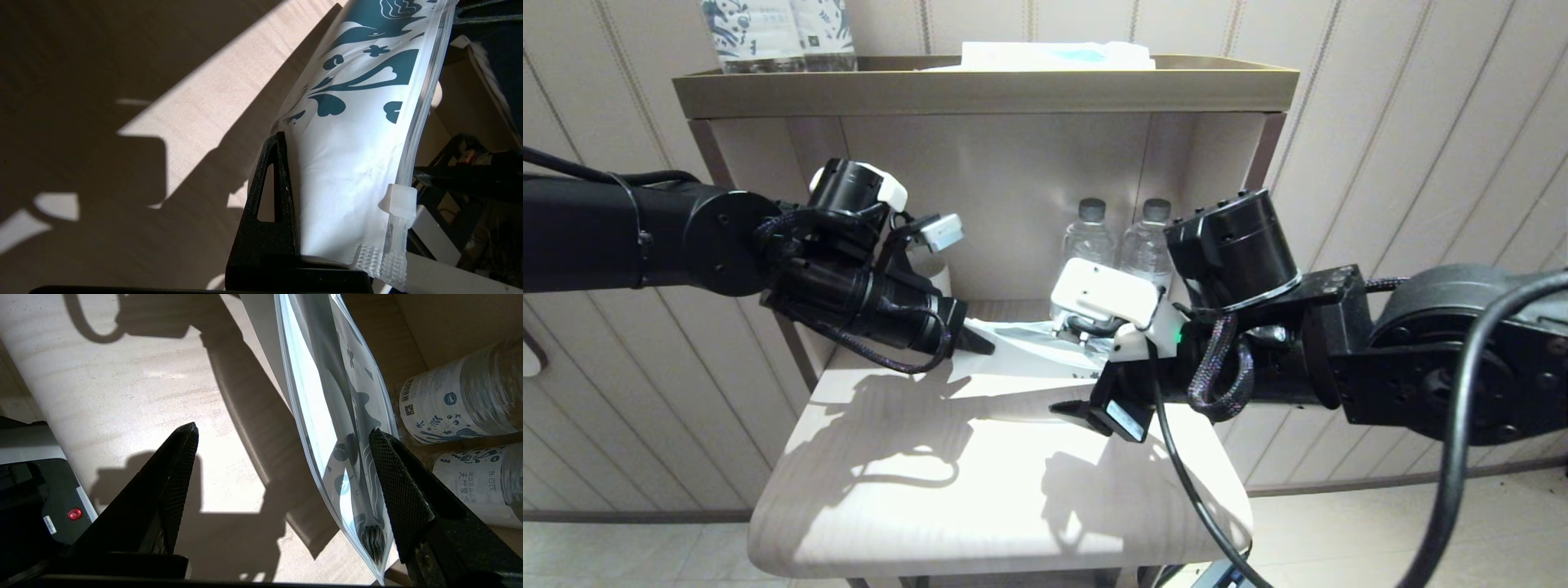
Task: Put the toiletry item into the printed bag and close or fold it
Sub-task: Place the toothbrush in the storage bag
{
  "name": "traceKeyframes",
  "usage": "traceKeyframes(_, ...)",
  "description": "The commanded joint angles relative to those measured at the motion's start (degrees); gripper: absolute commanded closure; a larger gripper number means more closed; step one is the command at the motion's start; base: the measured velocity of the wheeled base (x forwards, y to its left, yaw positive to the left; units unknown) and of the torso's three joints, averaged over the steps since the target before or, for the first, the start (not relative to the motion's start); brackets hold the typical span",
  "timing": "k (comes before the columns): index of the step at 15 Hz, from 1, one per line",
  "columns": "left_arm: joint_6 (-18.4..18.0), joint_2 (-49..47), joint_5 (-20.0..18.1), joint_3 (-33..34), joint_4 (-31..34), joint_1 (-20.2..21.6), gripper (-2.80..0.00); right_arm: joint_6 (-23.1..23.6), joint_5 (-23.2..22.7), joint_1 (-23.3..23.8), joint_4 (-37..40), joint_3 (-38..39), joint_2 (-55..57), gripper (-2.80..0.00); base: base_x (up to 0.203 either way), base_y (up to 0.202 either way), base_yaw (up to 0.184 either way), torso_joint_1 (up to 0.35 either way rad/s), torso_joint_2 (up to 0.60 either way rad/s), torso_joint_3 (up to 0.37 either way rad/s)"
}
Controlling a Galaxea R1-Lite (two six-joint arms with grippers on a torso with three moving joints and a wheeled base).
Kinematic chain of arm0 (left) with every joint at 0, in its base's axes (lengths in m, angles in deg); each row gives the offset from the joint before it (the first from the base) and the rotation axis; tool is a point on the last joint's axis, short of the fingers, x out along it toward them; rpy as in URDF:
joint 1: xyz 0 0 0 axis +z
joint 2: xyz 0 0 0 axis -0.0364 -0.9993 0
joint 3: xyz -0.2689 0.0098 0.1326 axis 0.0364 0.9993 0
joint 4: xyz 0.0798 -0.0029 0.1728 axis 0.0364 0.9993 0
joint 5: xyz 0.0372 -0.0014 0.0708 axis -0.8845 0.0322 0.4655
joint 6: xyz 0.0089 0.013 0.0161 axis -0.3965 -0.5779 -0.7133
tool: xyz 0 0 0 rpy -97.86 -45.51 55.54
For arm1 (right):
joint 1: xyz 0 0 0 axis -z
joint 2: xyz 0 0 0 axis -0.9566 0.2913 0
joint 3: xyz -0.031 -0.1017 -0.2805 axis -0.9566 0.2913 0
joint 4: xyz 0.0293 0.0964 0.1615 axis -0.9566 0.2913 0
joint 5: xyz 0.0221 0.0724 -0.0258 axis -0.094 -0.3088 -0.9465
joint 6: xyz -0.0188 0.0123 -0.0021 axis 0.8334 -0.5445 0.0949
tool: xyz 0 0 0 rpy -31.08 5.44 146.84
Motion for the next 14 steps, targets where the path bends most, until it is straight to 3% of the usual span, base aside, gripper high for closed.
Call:
traceKeyframes(1,0.04,-0.71,-0.17,-0.18,0.03,0.04,0.0,0.19,-0.05,-0.53,0.07,1.11,-1.48,-2.8,0.0,0.0,0.0,0.0,0.0,0.0)
traceKeyframes(9,0.04,-0.71,-0.17,-0.44,0.2,0.05,0.0,-0.33,1.53,-3.28,0.11,4.55,-7.31,-2.8,0.0,0.0,0.0,0.0,0.0,0.0)
traceKeyframes(14,0.12,-0.34,-0.17,-0.55,0.38,0.05,0.0,-2.21,1.54,-2.38,0.13,5.34,-10.04,-2.8,0.0,0.0,0.0,0.0,0.0,0.0)
